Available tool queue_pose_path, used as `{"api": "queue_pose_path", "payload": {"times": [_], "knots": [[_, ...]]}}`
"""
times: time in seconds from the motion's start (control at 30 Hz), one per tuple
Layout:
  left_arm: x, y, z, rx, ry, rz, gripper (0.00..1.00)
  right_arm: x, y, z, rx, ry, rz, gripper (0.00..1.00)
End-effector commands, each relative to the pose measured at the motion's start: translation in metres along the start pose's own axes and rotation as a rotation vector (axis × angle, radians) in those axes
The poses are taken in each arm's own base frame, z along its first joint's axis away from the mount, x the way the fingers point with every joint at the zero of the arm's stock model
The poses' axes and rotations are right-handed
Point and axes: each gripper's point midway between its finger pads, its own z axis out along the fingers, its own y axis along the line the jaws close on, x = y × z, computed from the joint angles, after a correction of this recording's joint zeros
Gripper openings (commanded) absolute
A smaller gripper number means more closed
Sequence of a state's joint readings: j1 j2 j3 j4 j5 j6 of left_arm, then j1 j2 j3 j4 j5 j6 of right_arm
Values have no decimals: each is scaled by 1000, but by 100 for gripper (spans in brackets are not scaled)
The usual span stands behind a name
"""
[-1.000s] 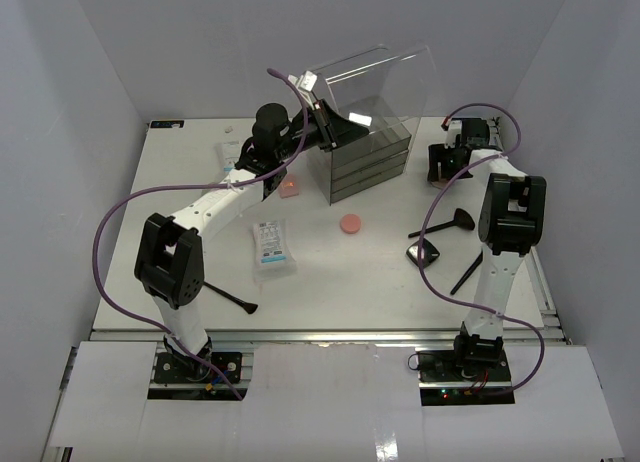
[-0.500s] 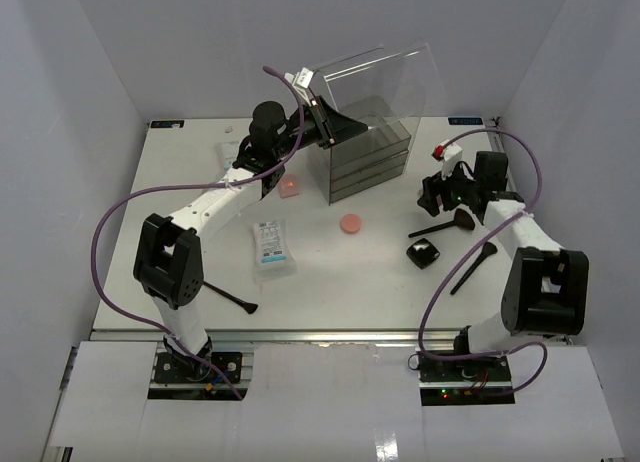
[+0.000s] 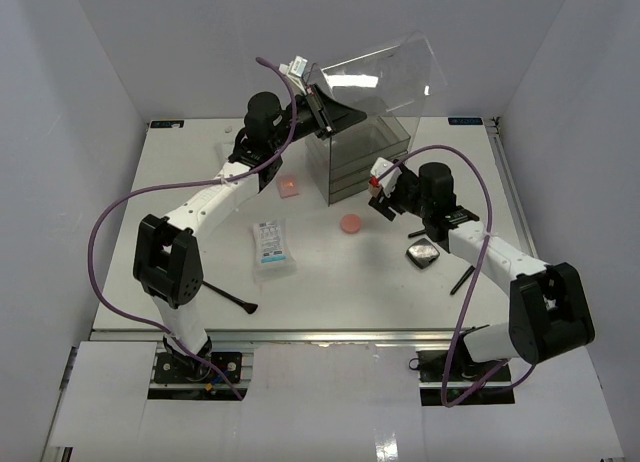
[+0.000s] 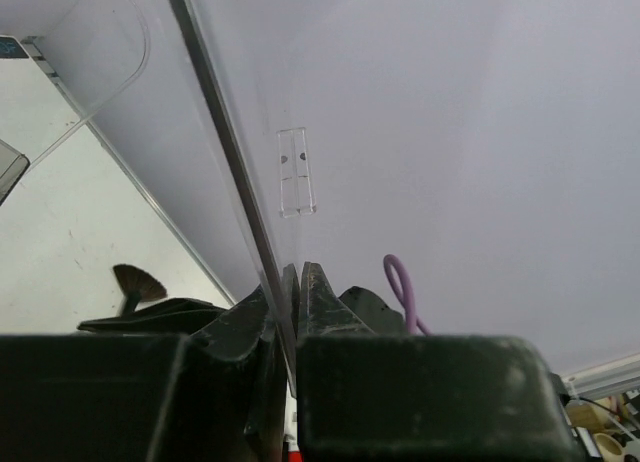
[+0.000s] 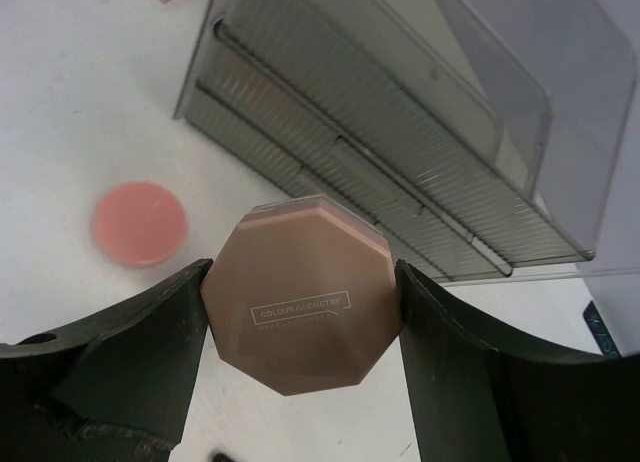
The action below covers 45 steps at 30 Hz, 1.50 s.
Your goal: Organize the makeup
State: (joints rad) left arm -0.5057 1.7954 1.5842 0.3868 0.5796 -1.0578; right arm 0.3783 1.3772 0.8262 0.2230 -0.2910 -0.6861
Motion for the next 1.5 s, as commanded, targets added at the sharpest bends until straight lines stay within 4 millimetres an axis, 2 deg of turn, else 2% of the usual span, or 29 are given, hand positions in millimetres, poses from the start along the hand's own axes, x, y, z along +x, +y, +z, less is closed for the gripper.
{"api": "queue_pose_path", "payload": {"times": [0.0,0.2,0.4,0.53,0.73,0.83,1.0,1.1,1.33,1.43,1.47], "knots": [[-52,-82,-7,183,-130,125,9,-54,-64,10,245,-124,-33,8],[-61,-94,-4,207,-138,109,9,-75,-78,21,318,-171,-2,8],[-64,-89,-4,201,-140,87,9,-90,-97,29,388,-202,41,8],[-64,-87,-4,200,-140,80,9,-94,-114,33,460,-199,73,8],[-63,-87,-3,204,-134,75,9,-84,-131,53,534,-176,115,9],[-62,-86,-3,204,-128,74,9,-81,-138,67,547,-159,135,22],[-58,-81,-4,195,-118,67,9,-77,-137,84,518,-147,138,66],[-56,-79,-5,193,-115,67,9,-81,-130,81,482,-159,132,84],[-50,-72,-5,184,-106,59,8,-91,-110,63,388,-183,126,93],[-50,-73,-6,184,-106,59,8,-100,-85,52,262,-205,116,95],[-50,-73,-7,183,-107,59,8,-108,-69,45,183,-238,98,95]]}}
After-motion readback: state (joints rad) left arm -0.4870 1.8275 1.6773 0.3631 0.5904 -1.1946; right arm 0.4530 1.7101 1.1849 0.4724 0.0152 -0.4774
